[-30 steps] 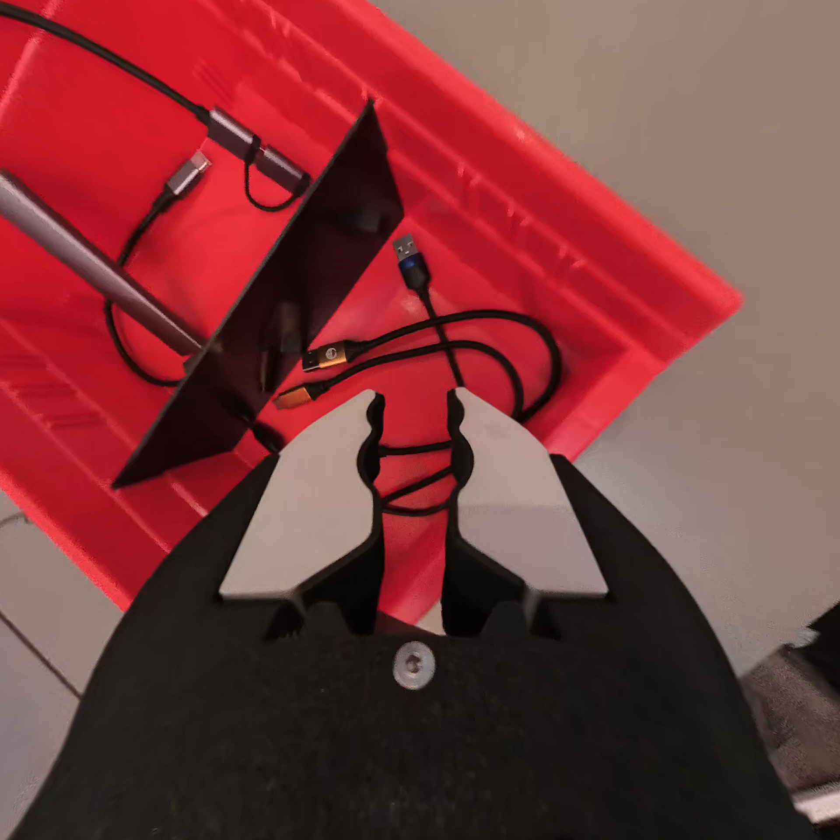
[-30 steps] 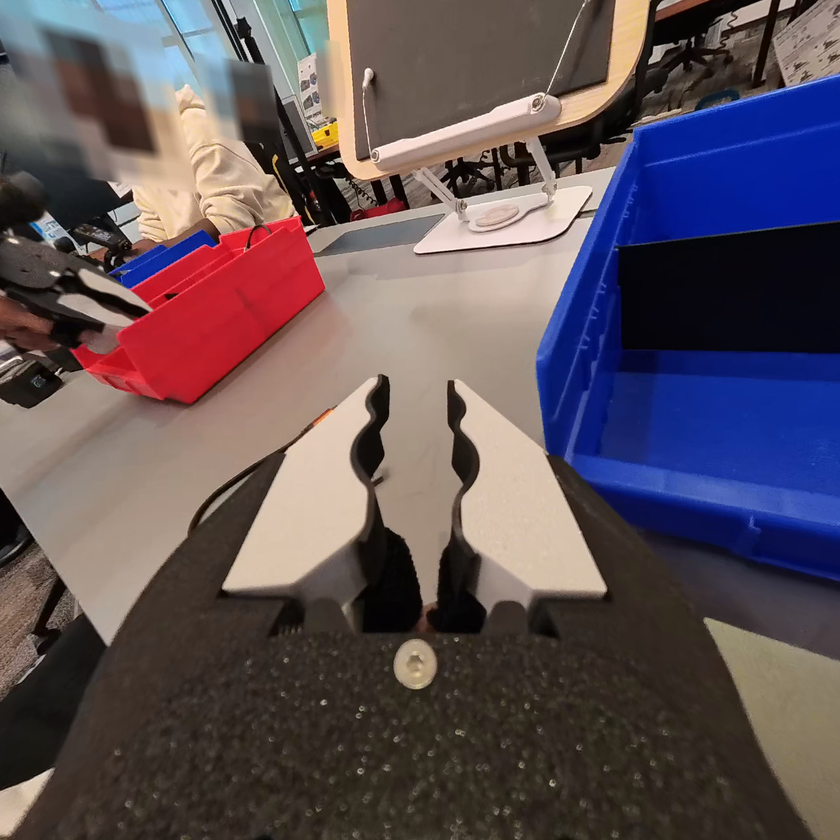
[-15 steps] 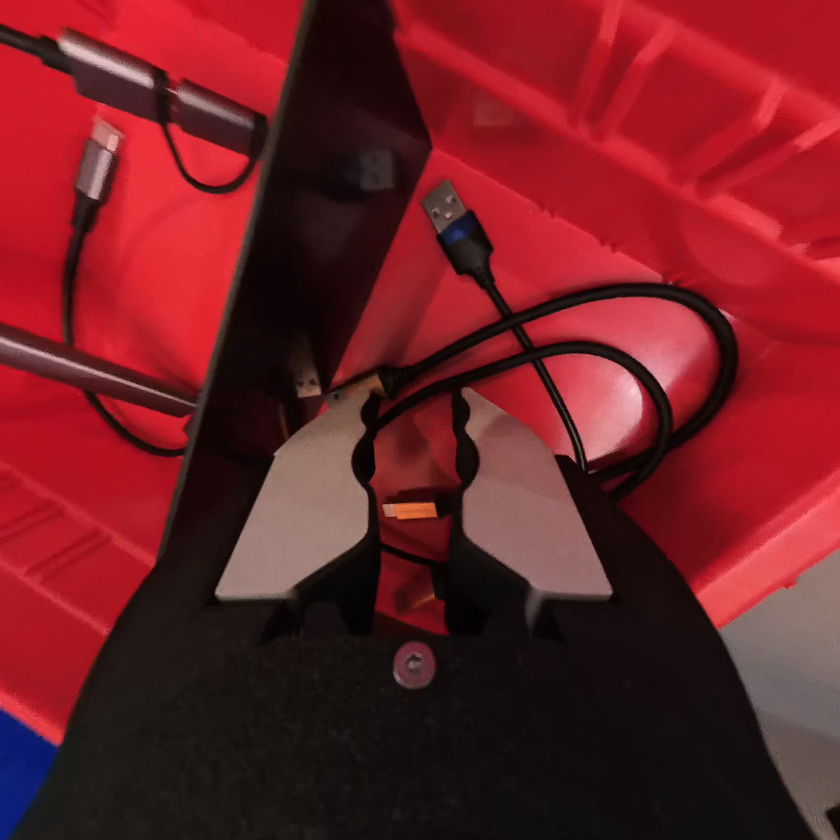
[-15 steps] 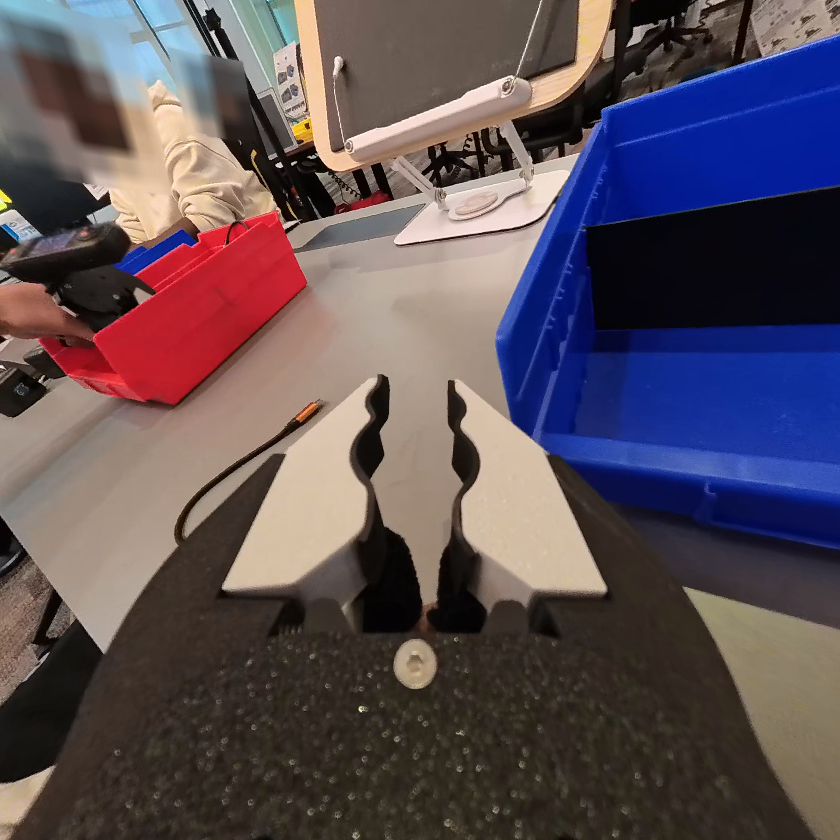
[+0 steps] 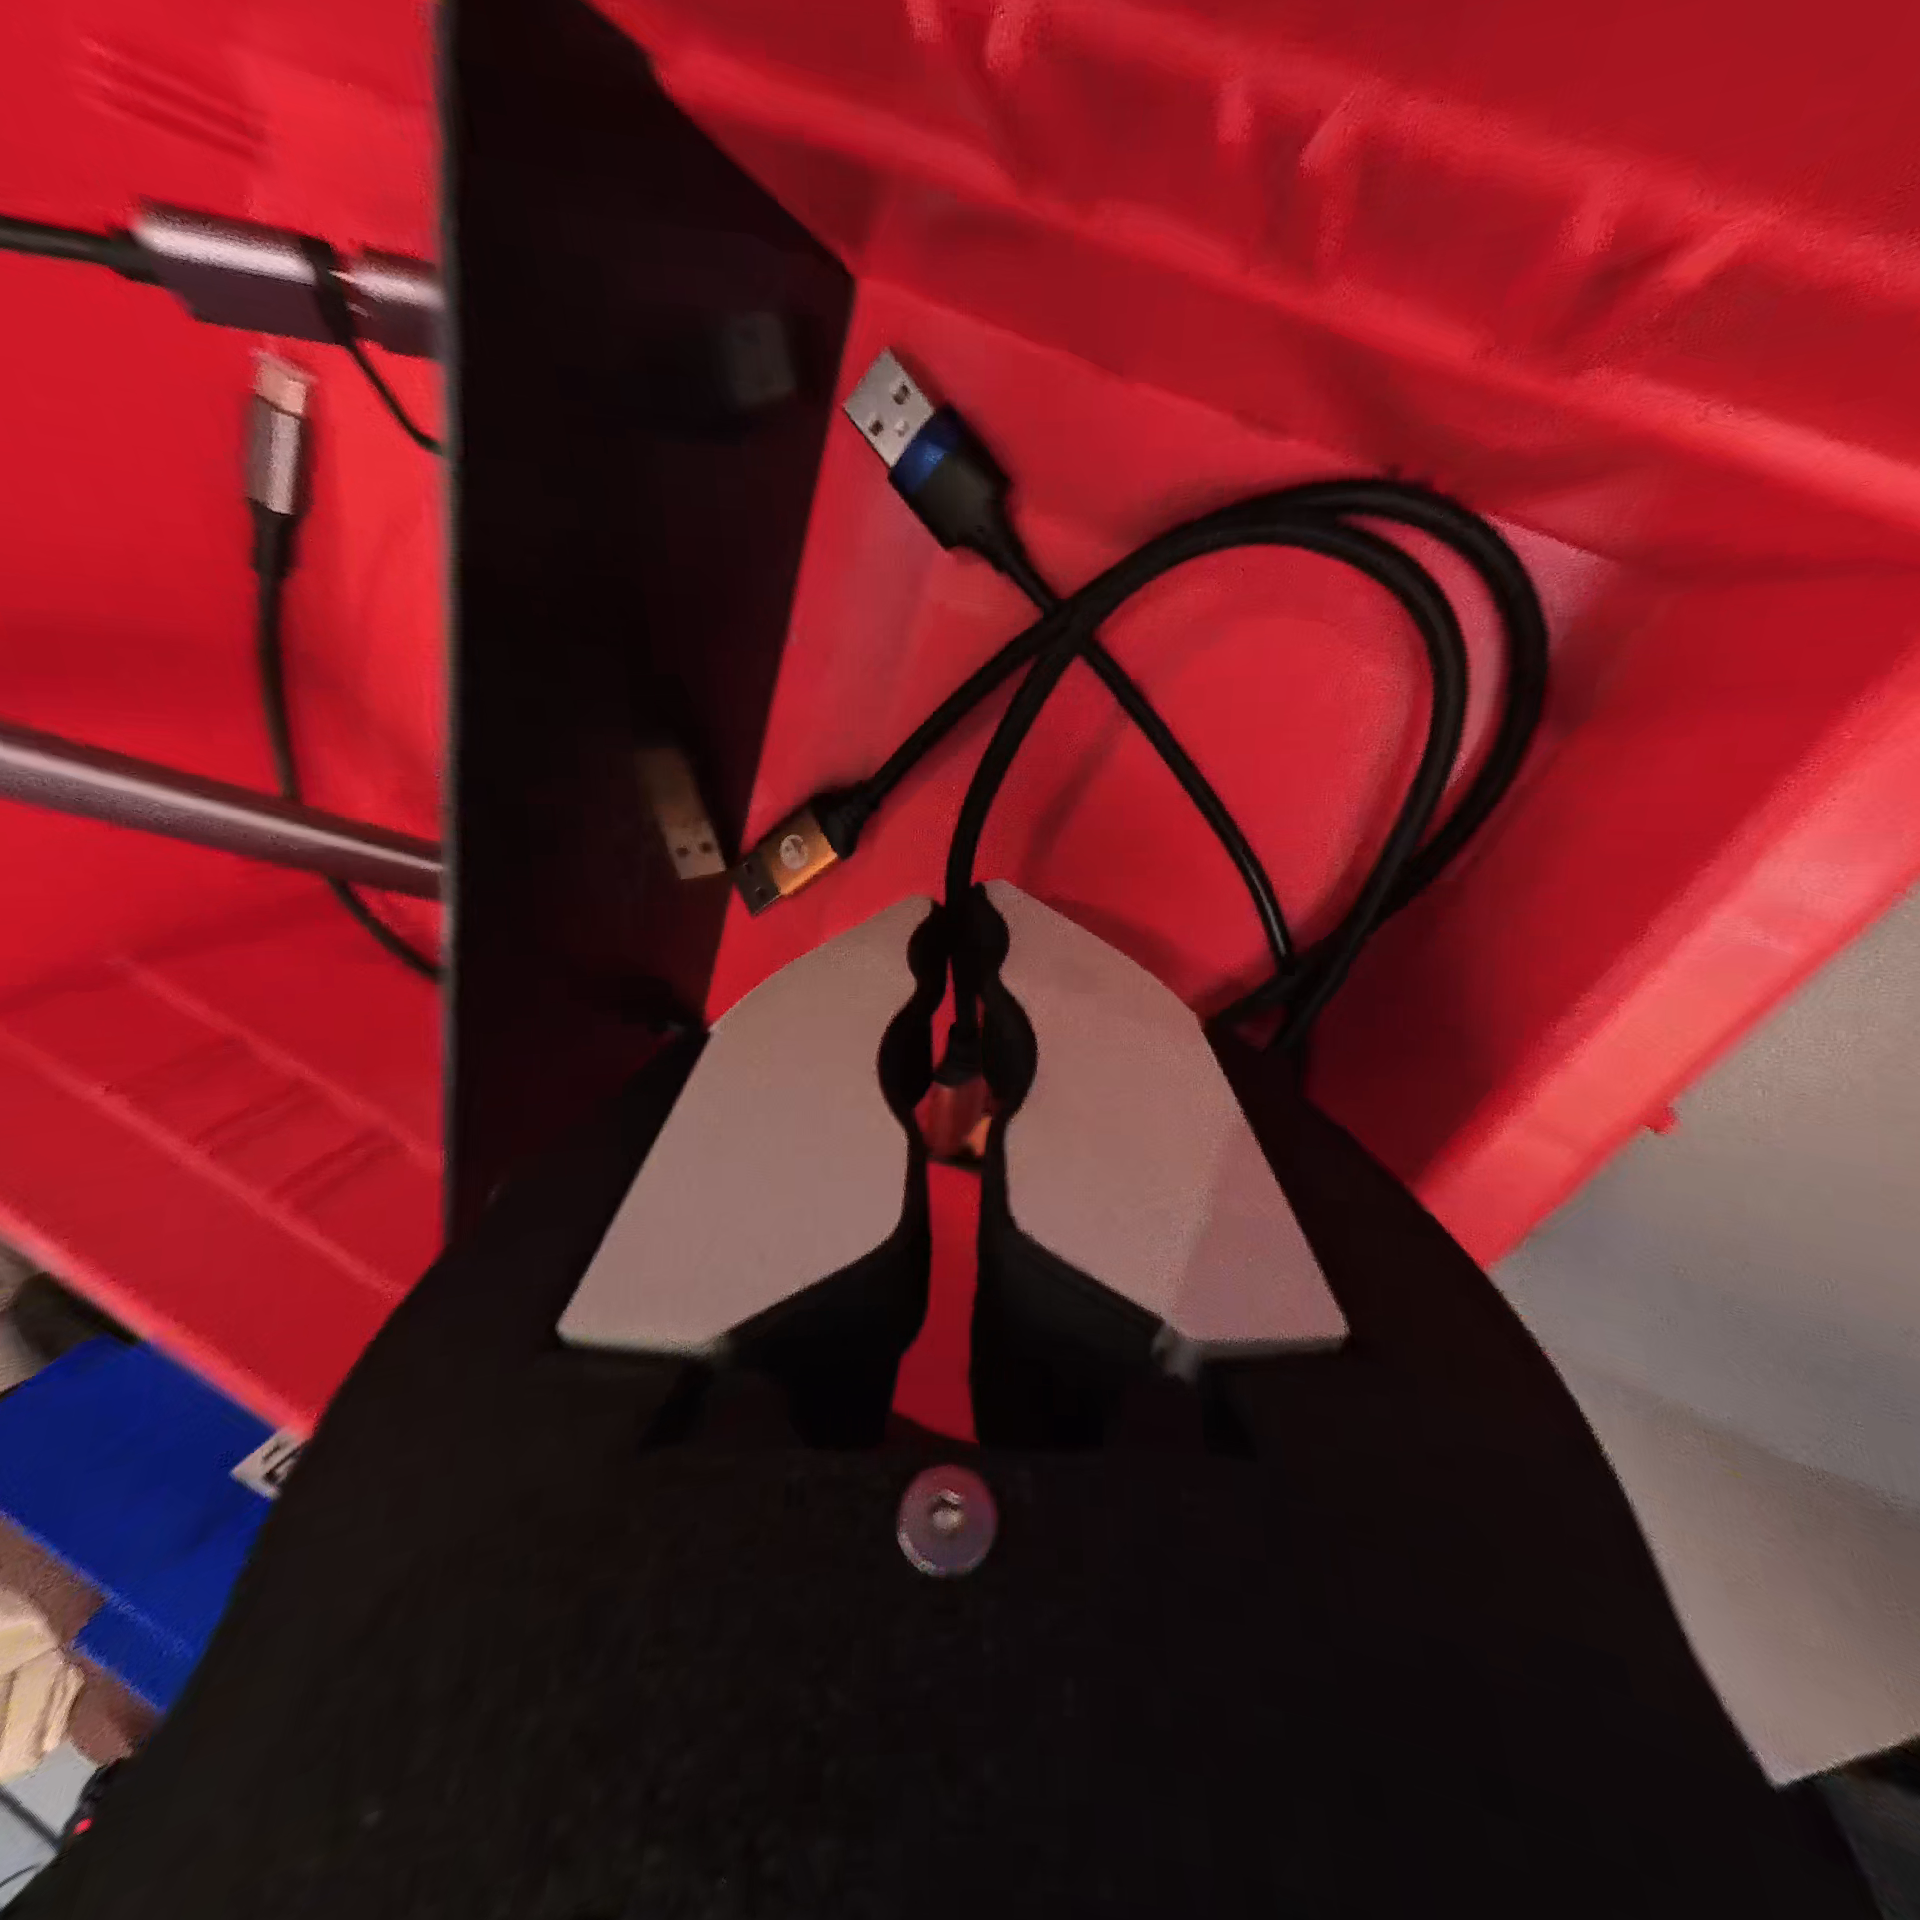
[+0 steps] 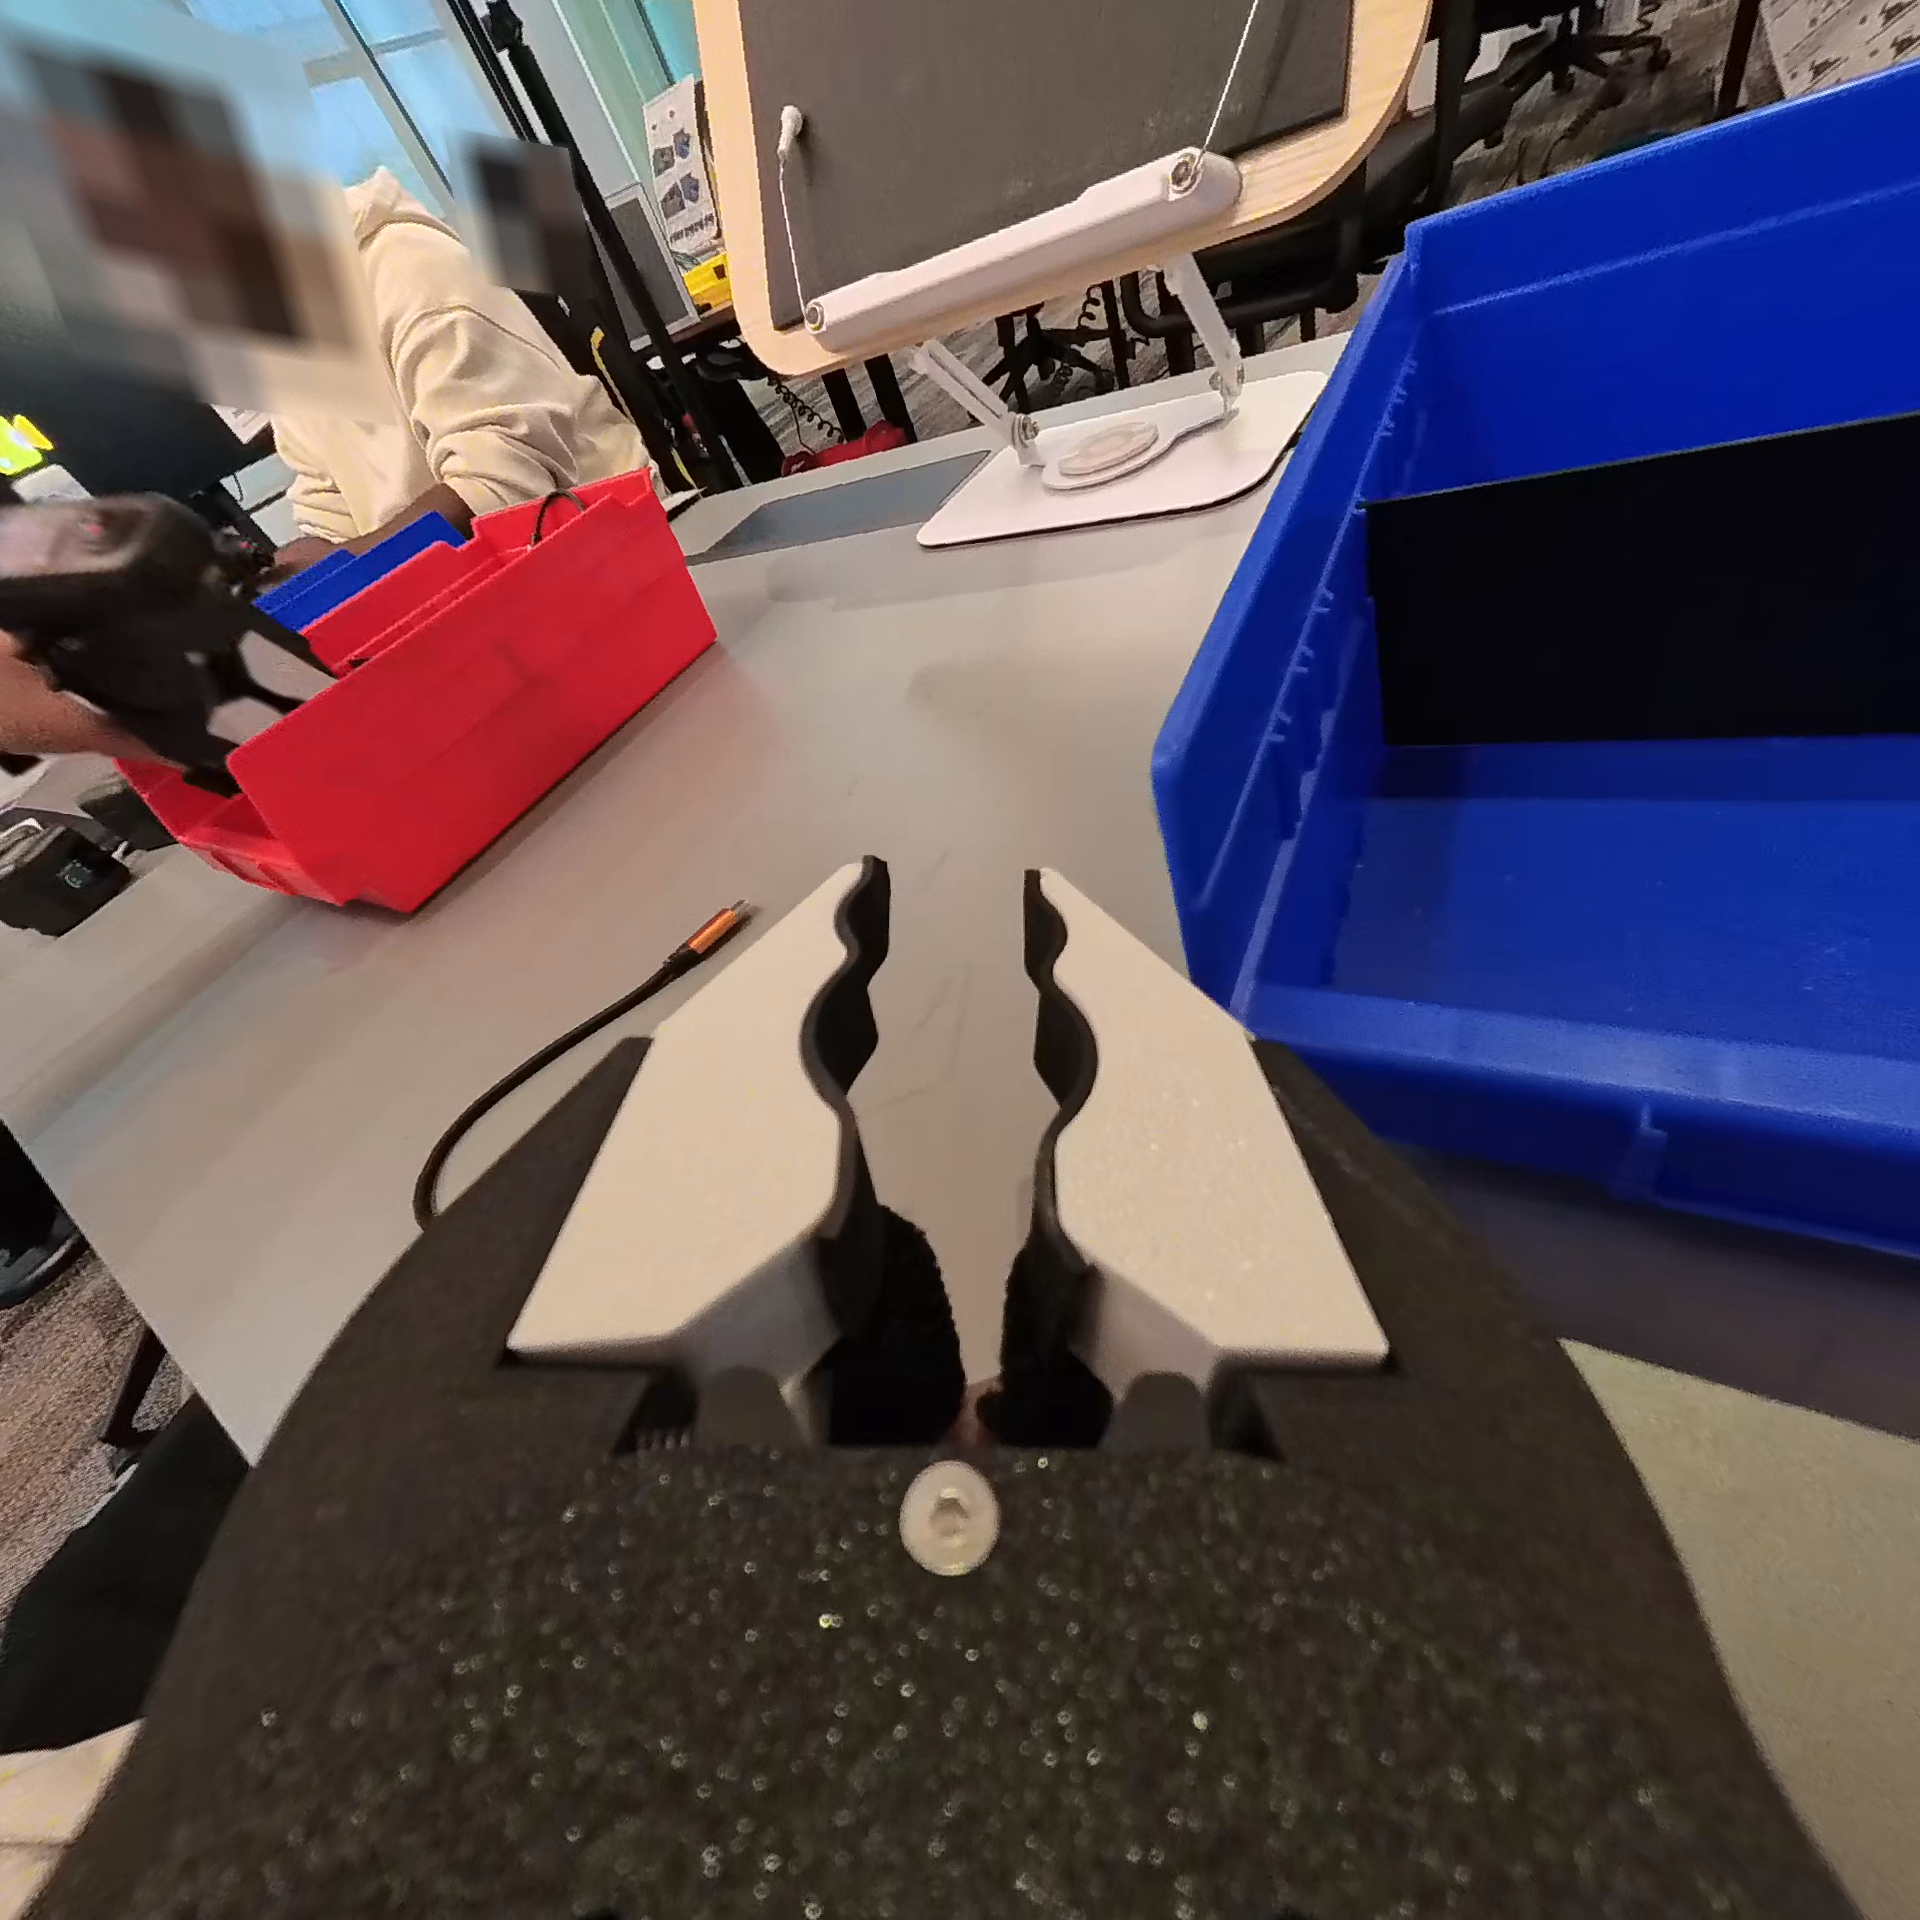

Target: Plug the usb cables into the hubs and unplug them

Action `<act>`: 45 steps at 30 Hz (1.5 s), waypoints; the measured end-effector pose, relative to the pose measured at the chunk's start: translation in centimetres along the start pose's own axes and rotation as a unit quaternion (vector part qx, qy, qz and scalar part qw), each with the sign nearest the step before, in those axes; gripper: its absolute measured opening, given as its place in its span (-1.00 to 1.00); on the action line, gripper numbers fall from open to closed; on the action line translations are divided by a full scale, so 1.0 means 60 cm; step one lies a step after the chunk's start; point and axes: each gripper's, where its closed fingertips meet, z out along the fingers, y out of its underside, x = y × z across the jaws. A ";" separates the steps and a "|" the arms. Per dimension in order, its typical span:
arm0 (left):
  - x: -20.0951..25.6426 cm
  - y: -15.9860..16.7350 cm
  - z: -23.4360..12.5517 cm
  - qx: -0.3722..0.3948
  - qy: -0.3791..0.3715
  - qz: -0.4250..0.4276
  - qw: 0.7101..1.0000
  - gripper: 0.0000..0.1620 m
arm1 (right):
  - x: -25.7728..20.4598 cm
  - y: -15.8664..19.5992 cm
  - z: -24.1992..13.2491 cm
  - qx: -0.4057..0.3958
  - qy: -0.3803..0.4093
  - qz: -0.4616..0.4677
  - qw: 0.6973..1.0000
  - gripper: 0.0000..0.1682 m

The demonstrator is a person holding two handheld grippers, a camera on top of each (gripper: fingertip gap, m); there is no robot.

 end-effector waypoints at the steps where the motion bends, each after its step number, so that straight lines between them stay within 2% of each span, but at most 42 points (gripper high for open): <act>1: -0.005 -0.003 -0.019 0.008 -0.016 0.001 1.000 -0.96 | 0.000 -0.001 -0.001 0.001 0.000 0.000 1.000 -0.71; 9: -0.061 -0.034 -0.234 0.087 -0.164 0.012 0.983 -0.96 | -0.009 -0.002 0.000 0.002 -0.004 -0.007 1.000 -0.71; 12: -0.044 -0.081 -0.305 0.143 -0.177 0.045 0.973 -0.96 | -0.014 -0.002 0.002 0.001 -0.006 -0.015 1.000 -0.71; 15: 0.001 -0.148 -0.343 0.198 -0.156 0.086 0.964 -0.96 | -0.017 -0.002 0.003 0.001 -0.008 -0.019 1.000 -0.71; 20: 0.092 -0.257 -0.315 0.213 -0.107 0.173 0.956 -0.97 | -0.018 -0.002 0.004 0.001 -0.007 -0.022 1.000 -0.71; 23: 0.158 -0.326 -0.257 0.220 -0.055 0.221 0.949 -0.96 | -0.017 -0.004 0.002 0.002 -0.006 -0.023 1.000 -0.71; 27: 0.226 -0.390 -0.159 0.192 -0.001 0.271 0.943 -0.96 | -0.013 -0.006 -0.001 0.005 -0.003 -0.022 1.000 -0.71; 32: 0.275 -0.449 -0.079 0.177 0.065 0.249 0.950 -0.95 | -0.007 -0.009 -0.008 0.009 0.002 -0.019 1.000 -0.72; 35: 0.278 -0.477 -0.072 0.210 0.087 0.202 0.953 -0.92 | -0.002 -0.010 -0.013 0.011 0.004 -0.016 1.000 -0.71; 38: 0.266 -0.476 -0.092 0.244 0.121 0.142 0.952 -0.79 | 0.002 -0.010 -0.018 0.012 0.006 -0.014 1.000 -0.71; 40: 0.230 -0.453 -0.107 0.253 0.102 0.104 0.956 -0.72 | 0.004 -0.010 -0.020 0.012 0.007 -0.011 1.000 -0.71; 45: 0.034 -0.341 -0.160 0.279 0.021 -0.094 0.955 -0.70 | 0.004 -0.007 -0.019 0.010 0.001 0.003 1.000 -0.71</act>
